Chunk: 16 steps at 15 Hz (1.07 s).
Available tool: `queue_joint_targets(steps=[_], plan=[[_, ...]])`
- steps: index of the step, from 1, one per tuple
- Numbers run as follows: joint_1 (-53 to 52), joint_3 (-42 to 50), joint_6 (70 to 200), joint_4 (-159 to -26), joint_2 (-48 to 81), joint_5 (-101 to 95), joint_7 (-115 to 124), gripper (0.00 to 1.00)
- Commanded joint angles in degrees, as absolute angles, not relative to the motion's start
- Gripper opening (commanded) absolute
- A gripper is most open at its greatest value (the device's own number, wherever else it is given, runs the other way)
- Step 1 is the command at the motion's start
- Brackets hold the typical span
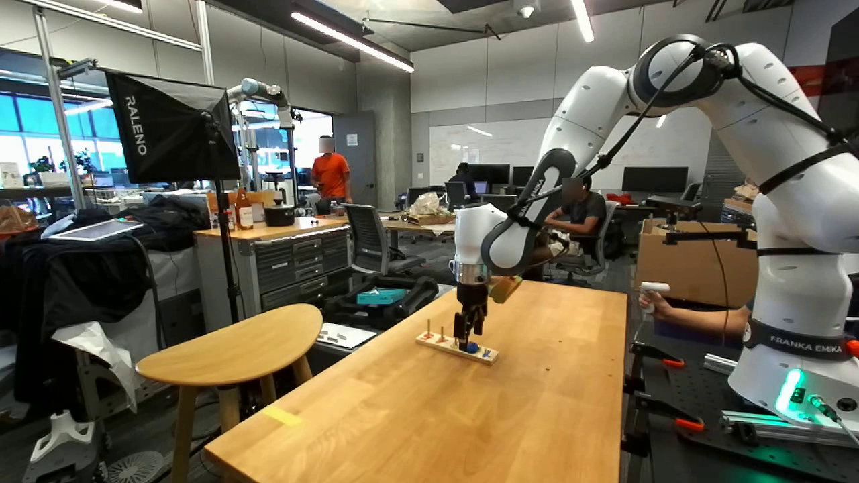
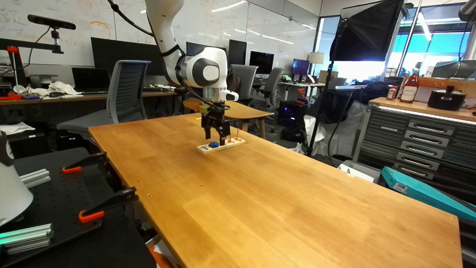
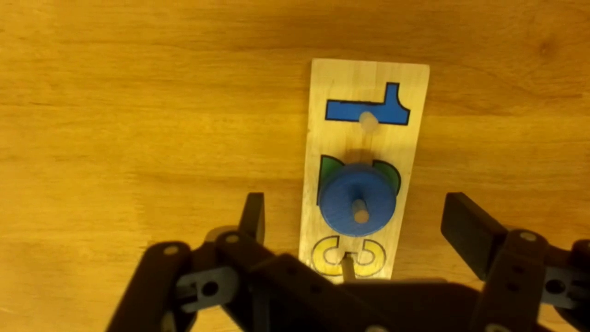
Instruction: Remove the blue circle from the wooden object.
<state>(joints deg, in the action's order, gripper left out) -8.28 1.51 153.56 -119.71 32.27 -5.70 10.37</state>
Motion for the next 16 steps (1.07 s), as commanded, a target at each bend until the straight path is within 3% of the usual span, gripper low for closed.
queue_joint_targets(steps=[1, 2, 7, 9, 10, 16], plan=[[-10.2, 3.5, 155.4, -117.5, 34.8, -7.0, 12.2, 0.74], [-10.3, 3.6, 155.7, -117.5, 35.0, -7.0, 12.2, 0.71], [-10.6, 3.8, 155.6, -117.3, 34.6, -7.0, 12.0, 0.28], [-10.6, 3.9, 155.3, -117.2, 34.2, -7.0, 11.8, 0.24], [-10.4, 3.8, 154.8, -117.2, 34.0, -6.8, 11.7, 0.18], [-7.6, 1.7, 150.1, -117.1, 26.7, -4.4, 9.3, 0.18]])
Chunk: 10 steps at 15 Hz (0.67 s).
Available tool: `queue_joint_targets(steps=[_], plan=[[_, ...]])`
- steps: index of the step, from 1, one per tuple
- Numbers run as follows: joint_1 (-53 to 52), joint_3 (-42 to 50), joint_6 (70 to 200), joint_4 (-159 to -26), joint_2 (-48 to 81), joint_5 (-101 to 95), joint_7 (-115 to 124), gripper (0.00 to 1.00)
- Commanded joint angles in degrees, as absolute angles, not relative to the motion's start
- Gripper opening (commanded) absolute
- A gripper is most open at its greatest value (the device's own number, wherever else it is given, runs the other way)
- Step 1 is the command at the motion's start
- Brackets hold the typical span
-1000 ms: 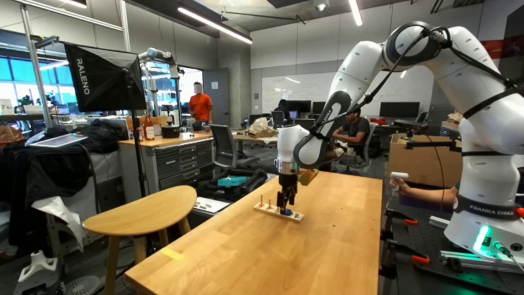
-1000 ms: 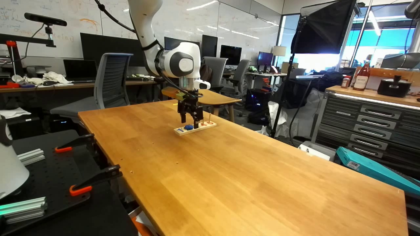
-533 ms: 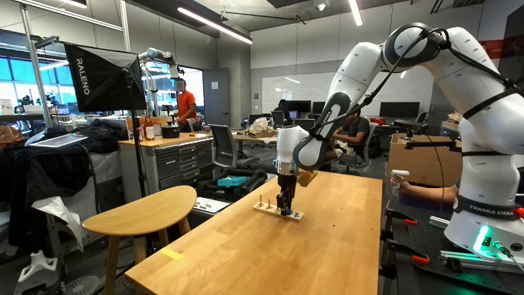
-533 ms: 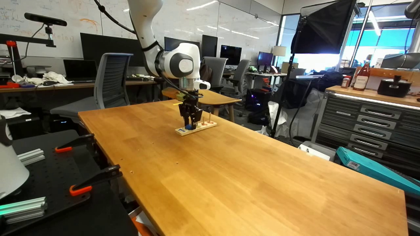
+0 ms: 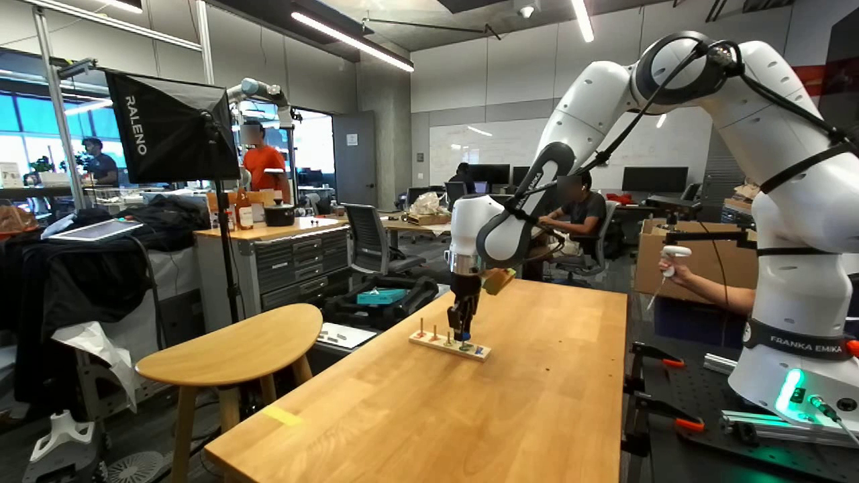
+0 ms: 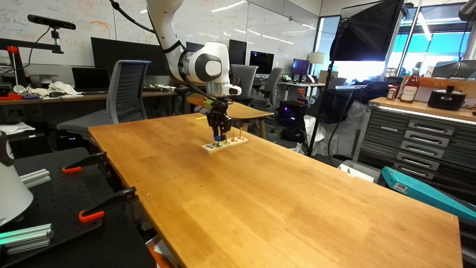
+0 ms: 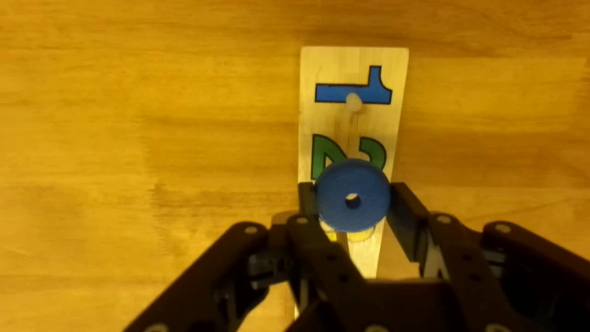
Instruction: Remove the blue circle from the wooden object.
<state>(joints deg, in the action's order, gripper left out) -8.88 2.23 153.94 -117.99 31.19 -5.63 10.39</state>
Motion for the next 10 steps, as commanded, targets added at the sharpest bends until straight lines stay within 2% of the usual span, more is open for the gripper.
queue_joint_targets(steps=[1, 10], plan=[[-7.4, 1.9, 149.4, -116.9, 25.3, -4.5, 9.3, 0.18], [-3.1, 7.0, 150.1, -120.1, 25.4, -7.0, 10.6, 0.18]])
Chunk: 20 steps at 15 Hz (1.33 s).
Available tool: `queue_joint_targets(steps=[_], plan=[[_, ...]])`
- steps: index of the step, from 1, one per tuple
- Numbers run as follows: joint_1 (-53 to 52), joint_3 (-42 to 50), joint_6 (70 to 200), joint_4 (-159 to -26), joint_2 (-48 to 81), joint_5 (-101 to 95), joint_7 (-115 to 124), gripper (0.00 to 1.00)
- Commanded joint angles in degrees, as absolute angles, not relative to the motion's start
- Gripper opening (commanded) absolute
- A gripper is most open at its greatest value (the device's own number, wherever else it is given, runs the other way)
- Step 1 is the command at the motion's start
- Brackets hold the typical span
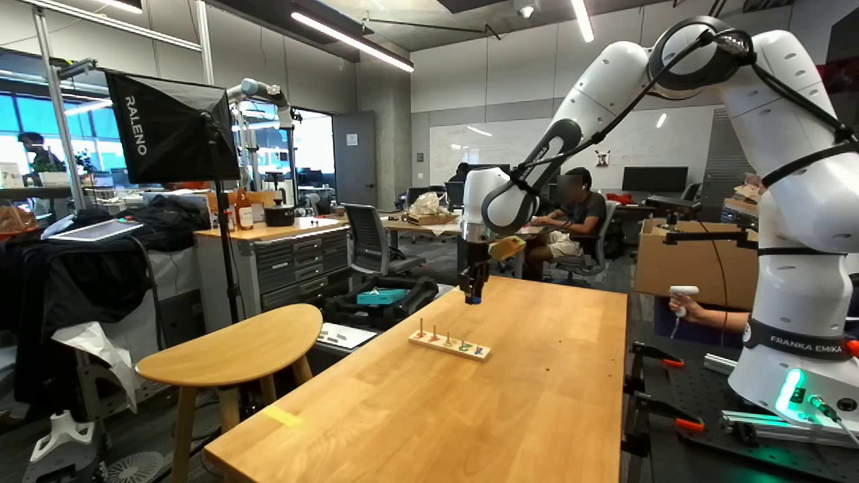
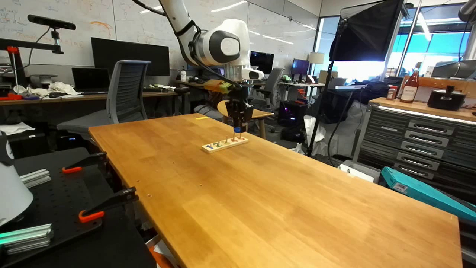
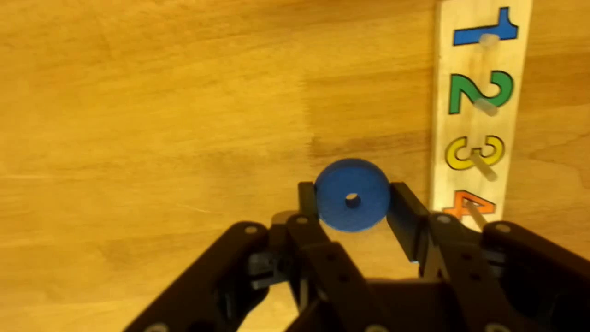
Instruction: Remove the blue circle from the wooden object.
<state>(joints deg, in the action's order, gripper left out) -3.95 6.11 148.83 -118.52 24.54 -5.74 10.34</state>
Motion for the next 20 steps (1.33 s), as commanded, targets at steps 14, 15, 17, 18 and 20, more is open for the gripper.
queue_joint_targets(steps=[14, 15, 17, 18, 20], plan=[[-2.4, 4.3, 141.2, -120.9, 18.3, -5.7, 7.2, 1.0], [-2.0, 3.3, 139.7, -120.6, 16.3, -5.2, 5.5, 1.0], [-0.9, 1.3, 132.9, -117.7, 12.7, -3.3, 0.5, 1.0], [-0.8, 0.7, 128.6, -116.4, 10.5, -2.7, -1.6, 1.0], [-0.8, 0.7, 119.1, -114.0, 6.9, -2.4, -3.9, 1.0]])
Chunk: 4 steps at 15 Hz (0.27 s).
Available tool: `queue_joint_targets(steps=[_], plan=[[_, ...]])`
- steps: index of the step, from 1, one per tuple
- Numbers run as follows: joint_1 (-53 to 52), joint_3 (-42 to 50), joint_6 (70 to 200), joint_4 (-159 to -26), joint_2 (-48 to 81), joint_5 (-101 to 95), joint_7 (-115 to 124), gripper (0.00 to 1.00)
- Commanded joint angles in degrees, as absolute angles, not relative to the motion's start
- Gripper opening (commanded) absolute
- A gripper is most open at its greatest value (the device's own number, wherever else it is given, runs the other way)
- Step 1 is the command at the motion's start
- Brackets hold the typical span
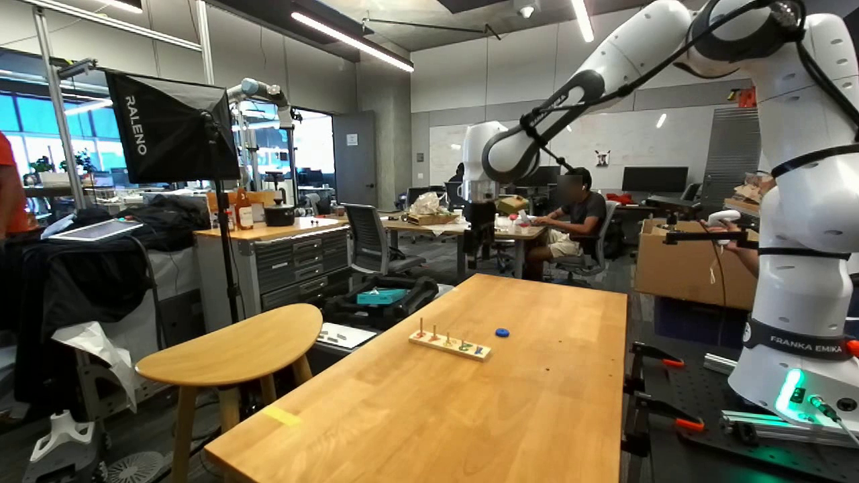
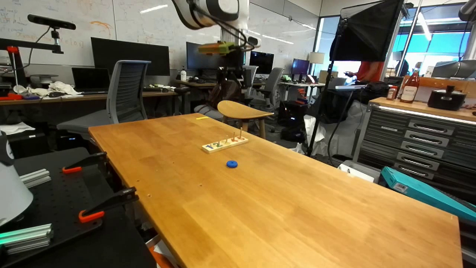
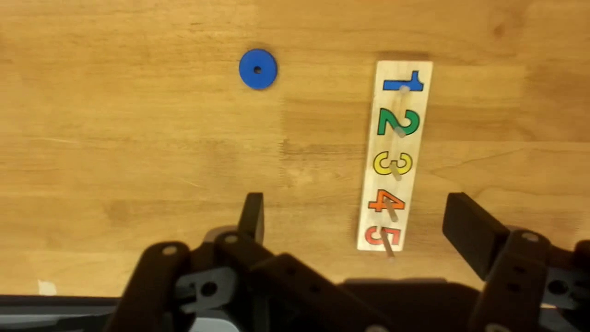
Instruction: Remove the blue circle from the wooden object.
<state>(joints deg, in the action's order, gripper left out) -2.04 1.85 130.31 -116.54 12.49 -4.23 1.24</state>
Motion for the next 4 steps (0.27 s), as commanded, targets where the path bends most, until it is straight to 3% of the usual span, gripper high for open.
queue_joint_targets(steps=[1, 4], plan=[[-1.4, 1.0, 125.6, -115.3, 10.4, -4.1, -0.1, 1.0], [-1.3, 0.9, 120.0, -114.4, 6.5, -3.6, -2.1, 1.0]])
